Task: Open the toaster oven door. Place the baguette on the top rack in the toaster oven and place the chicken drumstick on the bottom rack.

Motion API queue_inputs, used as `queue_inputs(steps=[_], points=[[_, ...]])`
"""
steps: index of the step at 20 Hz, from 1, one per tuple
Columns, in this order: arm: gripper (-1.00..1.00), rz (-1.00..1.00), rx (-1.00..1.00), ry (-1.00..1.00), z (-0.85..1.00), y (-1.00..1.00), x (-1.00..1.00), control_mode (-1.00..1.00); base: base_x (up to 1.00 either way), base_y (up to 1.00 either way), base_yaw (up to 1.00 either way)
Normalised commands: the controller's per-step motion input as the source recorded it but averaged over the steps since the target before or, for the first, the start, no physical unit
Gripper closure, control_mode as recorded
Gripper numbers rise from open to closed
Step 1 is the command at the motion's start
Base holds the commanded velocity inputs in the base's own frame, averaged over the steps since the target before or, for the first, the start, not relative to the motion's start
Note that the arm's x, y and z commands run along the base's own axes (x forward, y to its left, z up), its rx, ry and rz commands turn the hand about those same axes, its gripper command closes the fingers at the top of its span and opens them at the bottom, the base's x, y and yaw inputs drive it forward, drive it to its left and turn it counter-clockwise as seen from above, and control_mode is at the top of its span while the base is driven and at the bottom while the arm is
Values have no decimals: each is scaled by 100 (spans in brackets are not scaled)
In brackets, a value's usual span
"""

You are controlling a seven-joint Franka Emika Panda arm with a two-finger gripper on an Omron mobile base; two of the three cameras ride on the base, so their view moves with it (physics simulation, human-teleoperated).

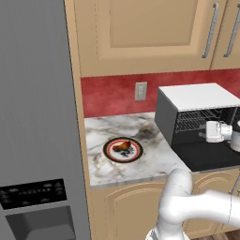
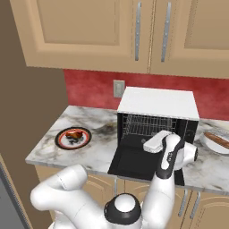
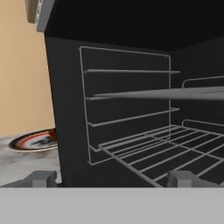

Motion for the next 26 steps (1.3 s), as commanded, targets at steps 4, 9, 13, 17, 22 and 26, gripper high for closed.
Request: queue_inputs(steps=[4, 9, 13, 17, 22, 26], points=[[-100, 0, 2, 0, -14, 0, 47, -100, 0, 0, 0], [-100, -1, 0, 0, -15, 3, 12, -100, 0, 0, 0], [-100, -4, 0, 0, -11, 11, 16, -100, 0, 0, 0], [-100, -2, 0, 0, -1, 1, 34, -100, 0, 0, 0], [-100, -4, 0, 2, 0, 0, 36, -100, 0, 0, 0], [-100, -2, 0, 3, -6, 0, 25, -100, 0, 0, 0]])
